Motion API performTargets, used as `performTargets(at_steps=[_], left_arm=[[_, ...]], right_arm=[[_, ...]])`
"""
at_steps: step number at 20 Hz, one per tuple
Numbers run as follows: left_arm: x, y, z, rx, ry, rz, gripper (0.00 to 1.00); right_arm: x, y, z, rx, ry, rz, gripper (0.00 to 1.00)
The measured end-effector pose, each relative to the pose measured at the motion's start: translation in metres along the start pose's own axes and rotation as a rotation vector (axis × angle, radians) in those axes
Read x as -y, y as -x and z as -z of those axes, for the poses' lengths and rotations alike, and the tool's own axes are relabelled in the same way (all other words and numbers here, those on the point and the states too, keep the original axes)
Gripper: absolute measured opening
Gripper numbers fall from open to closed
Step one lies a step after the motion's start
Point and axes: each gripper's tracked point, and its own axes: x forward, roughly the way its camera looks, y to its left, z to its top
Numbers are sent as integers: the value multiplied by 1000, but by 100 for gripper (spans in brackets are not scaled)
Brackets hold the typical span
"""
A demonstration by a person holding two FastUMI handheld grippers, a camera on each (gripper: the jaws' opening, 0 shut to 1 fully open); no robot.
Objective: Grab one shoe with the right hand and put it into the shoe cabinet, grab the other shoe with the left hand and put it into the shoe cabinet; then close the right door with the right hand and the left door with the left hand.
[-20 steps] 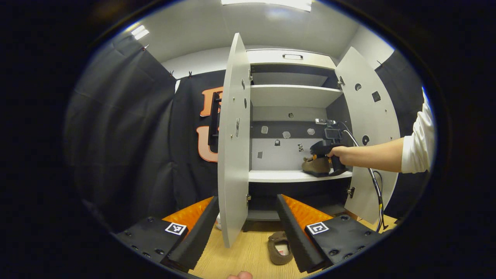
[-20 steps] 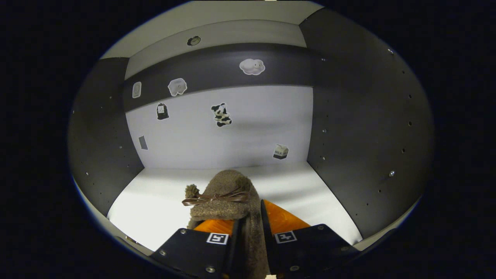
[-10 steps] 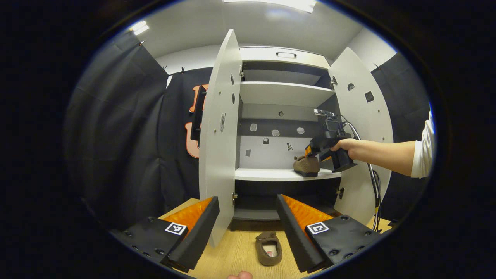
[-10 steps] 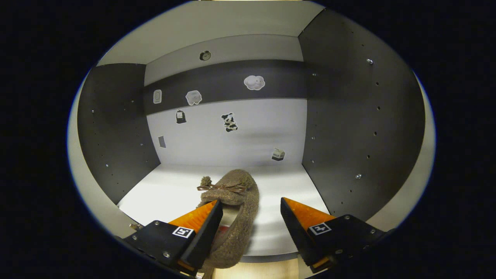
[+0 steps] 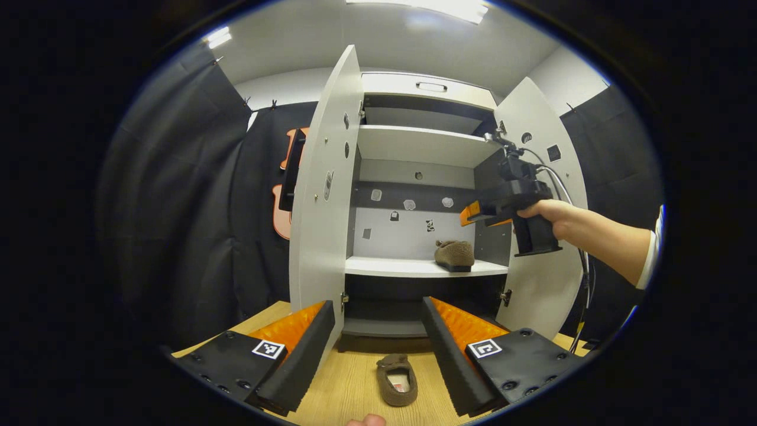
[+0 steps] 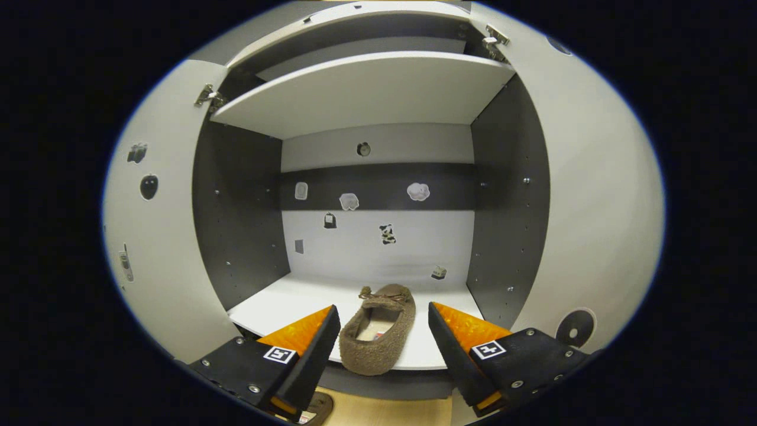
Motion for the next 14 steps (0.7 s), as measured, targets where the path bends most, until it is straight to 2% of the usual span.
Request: performTargets(at_steps=[1,2,7,10,13,14], left_arm=[[0,-1,1,0,6,5,99],[1,-1,3,-3,13,11,96],[4,-9,24,-50,35,50,96],[6,-16,38,-87,67,74,96],[7,-26,59,-132,69,81,99],[7,-29,67,-149,62,84,96]], right_arm=[[-1,14,2,17,-16,-2,92],[-2,26,7,26,-30,-6,92],[5,85,35,120,-45,12,92],[19,116,79,127,-63,45,92],[34,144,125,110,-46,108,92],[38,155,136,103,-51,125,92]])
